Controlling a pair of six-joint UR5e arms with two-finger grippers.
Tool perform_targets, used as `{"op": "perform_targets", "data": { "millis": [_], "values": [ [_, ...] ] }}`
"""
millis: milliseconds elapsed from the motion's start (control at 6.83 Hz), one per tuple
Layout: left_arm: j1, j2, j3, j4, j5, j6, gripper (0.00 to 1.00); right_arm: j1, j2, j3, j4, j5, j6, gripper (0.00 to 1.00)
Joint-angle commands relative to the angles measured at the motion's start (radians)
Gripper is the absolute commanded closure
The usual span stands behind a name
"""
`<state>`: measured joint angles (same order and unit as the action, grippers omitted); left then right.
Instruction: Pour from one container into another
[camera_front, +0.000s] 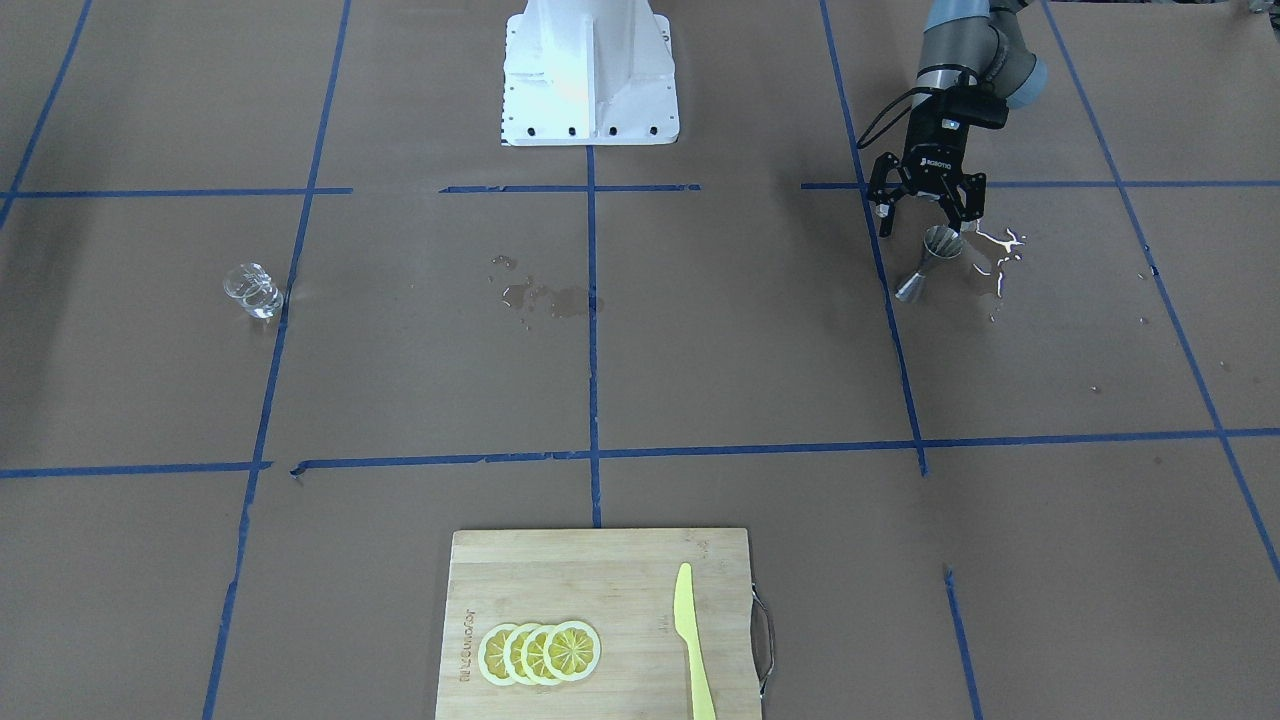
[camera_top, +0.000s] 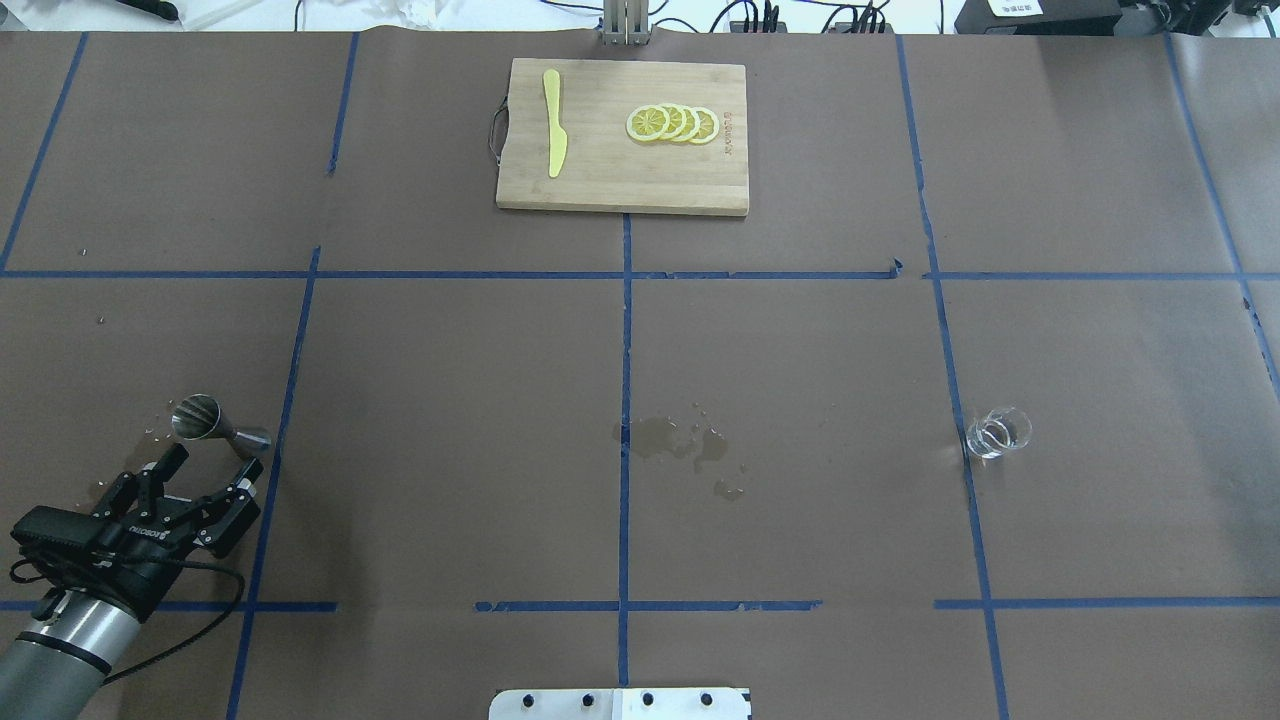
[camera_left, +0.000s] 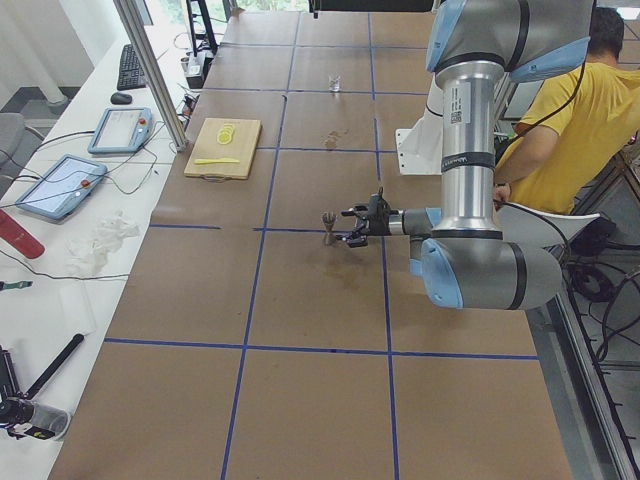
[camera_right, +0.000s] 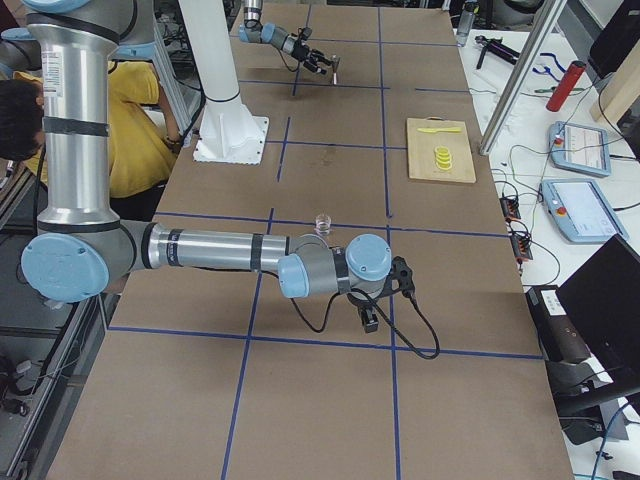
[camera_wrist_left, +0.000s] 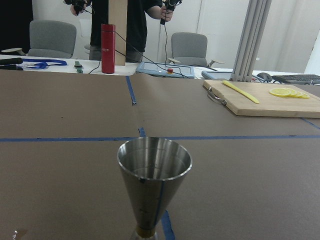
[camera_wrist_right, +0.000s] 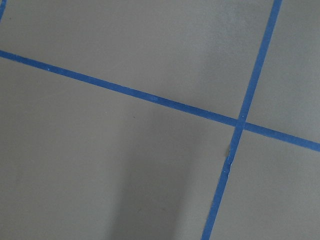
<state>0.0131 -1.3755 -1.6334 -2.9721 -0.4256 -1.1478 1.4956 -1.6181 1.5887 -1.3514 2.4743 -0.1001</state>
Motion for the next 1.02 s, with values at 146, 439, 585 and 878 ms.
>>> {"op": "perform_targets", "data": {
  "millis": [146,439,585,878],
  "values": [
    [-0.054,-0.023,0.036,0.008,-0.018,0.006,0.01,-0.002,0.014,0.002,0.0,-0.002,-0.001,0.0],
    [-0.082,-0.045,0.081,0.01,-0.047,0.006,0.01,-0.002,0.014,0.002,0.0,-0.002,-0.001,0.0],
    [-0.084,-0.046,0.083,0.008,-0.051,0.006,0.02,-0.002,0.014,0.002,0.0,-0.002,-0.001,0.0],
    [-0.084,-0.085,0.083,0.007,-0.053,0.046,0.1,-0.002,0.018,-0.004,0.0,-0.002,-0.001,0.0]
  ]
}}
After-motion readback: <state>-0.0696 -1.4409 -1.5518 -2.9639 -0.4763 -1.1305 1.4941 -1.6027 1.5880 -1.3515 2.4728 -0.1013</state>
